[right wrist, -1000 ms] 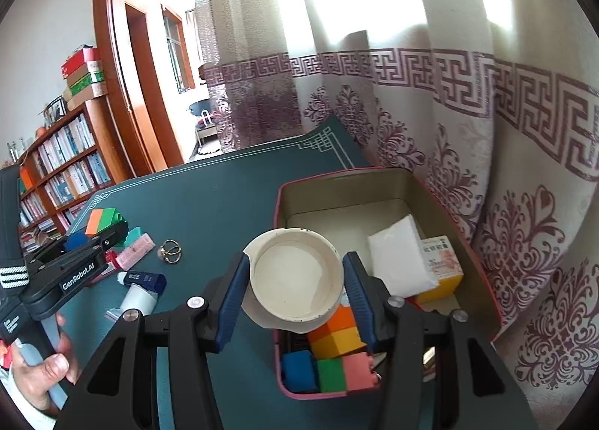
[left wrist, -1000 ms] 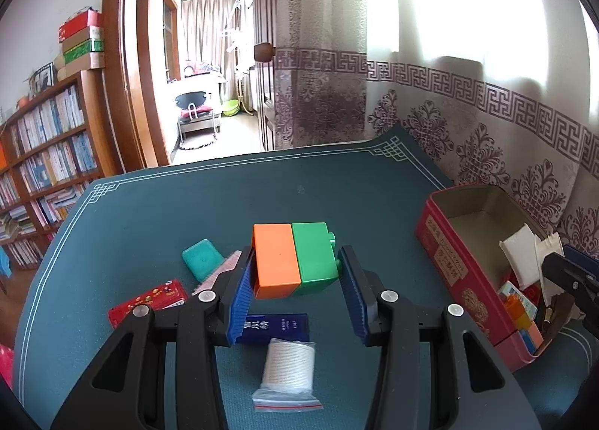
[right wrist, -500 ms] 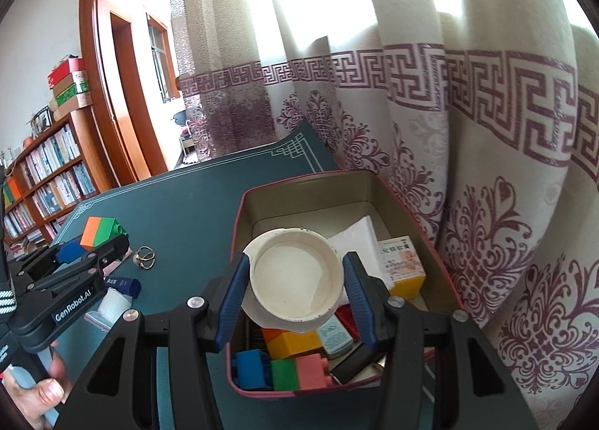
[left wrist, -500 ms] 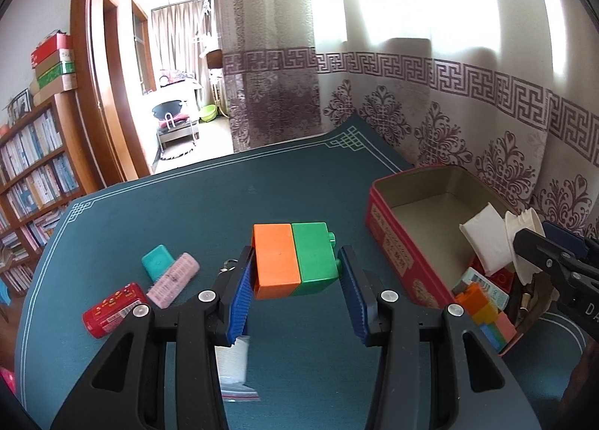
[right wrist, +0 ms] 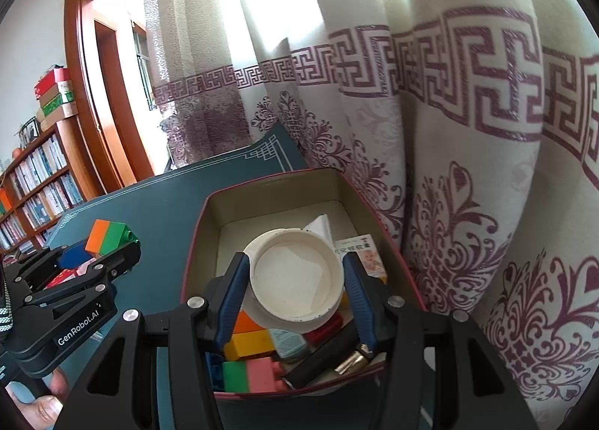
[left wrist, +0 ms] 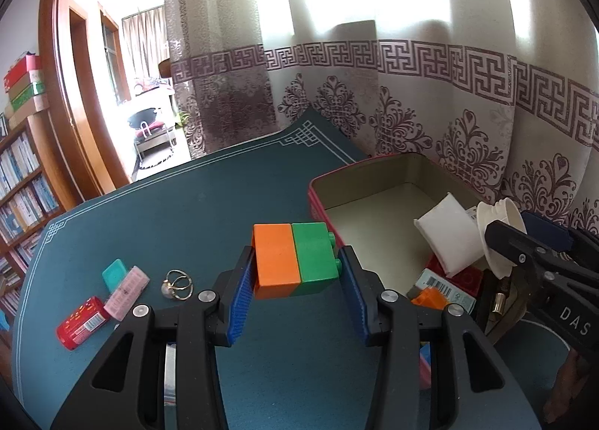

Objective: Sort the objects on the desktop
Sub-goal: 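Carry Lego block and white cup into the pink tin and open both tools, then withdraw both tools from the tin back toward the remaining objects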

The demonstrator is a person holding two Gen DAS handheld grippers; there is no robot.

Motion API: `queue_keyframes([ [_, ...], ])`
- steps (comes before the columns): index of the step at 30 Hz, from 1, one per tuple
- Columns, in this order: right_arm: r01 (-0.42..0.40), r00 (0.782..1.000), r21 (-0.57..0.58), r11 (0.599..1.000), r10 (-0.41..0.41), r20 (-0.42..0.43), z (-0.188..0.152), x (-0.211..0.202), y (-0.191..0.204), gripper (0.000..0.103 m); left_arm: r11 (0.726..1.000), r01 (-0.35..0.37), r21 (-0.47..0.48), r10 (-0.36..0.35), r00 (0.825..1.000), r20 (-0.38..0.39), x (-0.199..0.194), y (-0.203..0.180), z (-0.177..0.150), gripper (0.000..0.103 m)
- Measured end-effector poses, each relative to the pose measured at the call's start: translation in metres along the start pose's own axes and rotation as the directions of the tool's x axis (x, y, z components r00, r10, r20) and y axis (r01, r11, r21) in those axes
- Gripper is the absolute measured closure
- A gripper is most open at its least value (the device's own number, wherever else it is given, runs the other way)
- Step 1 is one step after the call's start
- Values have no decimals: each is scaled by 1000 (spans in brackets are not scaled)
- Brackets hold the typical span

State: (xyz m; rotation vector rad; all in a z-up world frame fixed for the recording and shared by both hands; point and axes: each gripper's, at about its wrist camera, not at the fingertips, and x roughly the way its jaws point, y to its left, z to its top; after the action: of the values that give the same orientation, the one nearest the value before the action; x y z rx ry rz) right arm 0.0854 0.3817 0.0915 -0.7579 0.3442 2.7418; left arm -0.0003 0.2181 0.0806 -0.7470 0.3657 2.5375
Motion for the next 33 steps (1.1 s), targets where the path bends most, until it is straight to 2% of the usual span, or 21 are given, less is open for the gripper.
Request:
queue_keyframes([
  [7, 7, 1000, 13, 1000, -7, -11, -1, 6, -13, 47, 999, 39, 16, -39, 999, 1, 7, -19, 8, 55],
  [15, 13, 1000, 14, 1000, -13, -21, -2, 10, -17, 47, 993, 116, 29, -116, 993, -7, 13, -31, 12, 55],
  [16, 11, 1000, 17, 1000, -11, -23, -2, 10, -18, 47, 991, 131, 35, -130, 991, -12, 13, -33, 11, 52],
  [17, 11, 1000, 19, 1000, -10, -26, -3, 11, -18, 45, 989, 141, 39, -140, 990, -18, 14, -35, 11, 41],
  [20, 23, 1000, 27, 999, -23, -21, -2, 10, -21, 41, 988, 145, 45, -144, 989, -5, 11, -37, 10, 34],
  [27, 28, 999, 19, 999, -28, -17, -1, 8, -17, 40, 989, 146, 25, -147, 989, 26, 3, -29, 12, 30],
  [33, 34, 999, 17, 999, -33, -11, 0, 4, -11, 40, 990, 134, -48, -132, 991, 27, 3, -5, 13, 30],
])
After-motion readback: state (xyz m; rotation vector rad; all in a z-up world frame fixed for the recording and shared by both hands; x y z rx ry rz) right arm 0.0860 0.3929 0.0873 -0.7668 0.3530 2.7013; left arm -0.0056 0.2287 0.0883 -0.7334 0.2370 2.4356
